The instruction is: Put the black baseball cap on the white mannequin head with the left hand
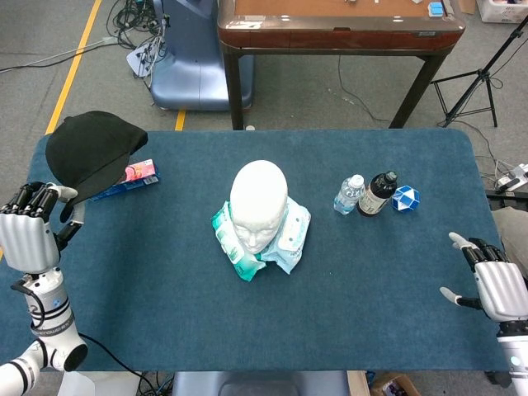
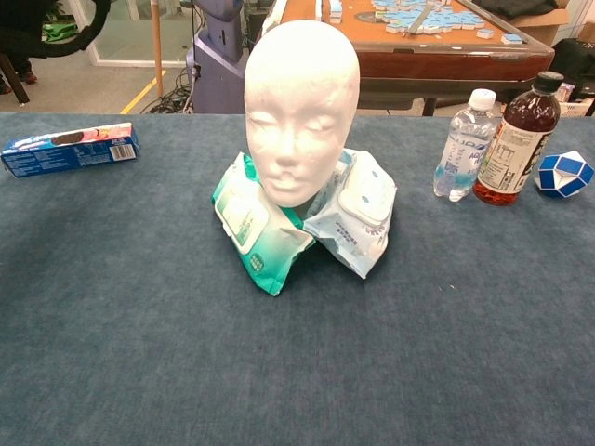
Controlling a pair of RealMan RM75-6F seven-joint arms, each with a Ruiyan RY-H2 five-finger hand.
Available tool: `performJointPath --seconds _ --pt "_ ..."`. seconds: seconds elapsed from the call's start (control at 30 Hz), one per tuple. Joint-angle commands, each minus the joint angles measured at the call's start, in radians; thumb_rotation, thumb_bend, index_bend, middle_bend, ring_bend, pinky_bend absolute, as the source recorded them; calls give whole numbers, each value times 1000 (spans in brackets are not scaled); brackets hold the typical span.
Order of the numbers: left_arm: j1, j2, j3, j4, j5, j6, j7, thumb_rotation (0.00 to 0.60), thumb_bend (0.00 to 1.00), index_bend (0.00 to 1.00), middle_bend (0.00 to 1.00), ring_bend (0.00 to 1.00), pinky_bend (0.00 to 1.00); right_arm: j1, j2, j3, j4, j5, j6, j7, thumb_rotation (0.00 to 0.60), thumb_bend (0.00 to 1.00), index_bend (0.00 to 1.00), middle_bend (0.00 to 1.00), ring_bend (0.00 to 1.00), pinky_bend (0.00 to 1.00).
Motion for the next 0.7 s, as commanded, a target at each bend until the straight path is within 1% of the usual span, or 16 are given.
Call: performJointPath --seconds 0.03,0.2,0.4,0.53,0.7 --pt "-35 -10 -8 -58 60 24 41 600 422 785 674 494 727 -1 1 0 1 -1 2 4 600 0 148 284 171 215" --pt "-78 -33 6 -109 145 19 109 600 422 788 681 498 727 -3 6 2 3 1 4 17 600 0 148 284 171 215" --pt "-148 -82 19 -138 247 -31 219 600 422 789 687 501 727 -3 10 4 6 5 2 30 600 0 148 284 170 215" --pt "-182 -113 20 -134 280 -57 260 600 422 790 687 501 727 -4 13 6 8 7 3 38 600 0 148 284 170 215" --pt "-239 -188 32 -95 317 -109 305 600 422 790 688 501 727 -6 17 8 11 12 4 52 600 0 148 284 171 215"
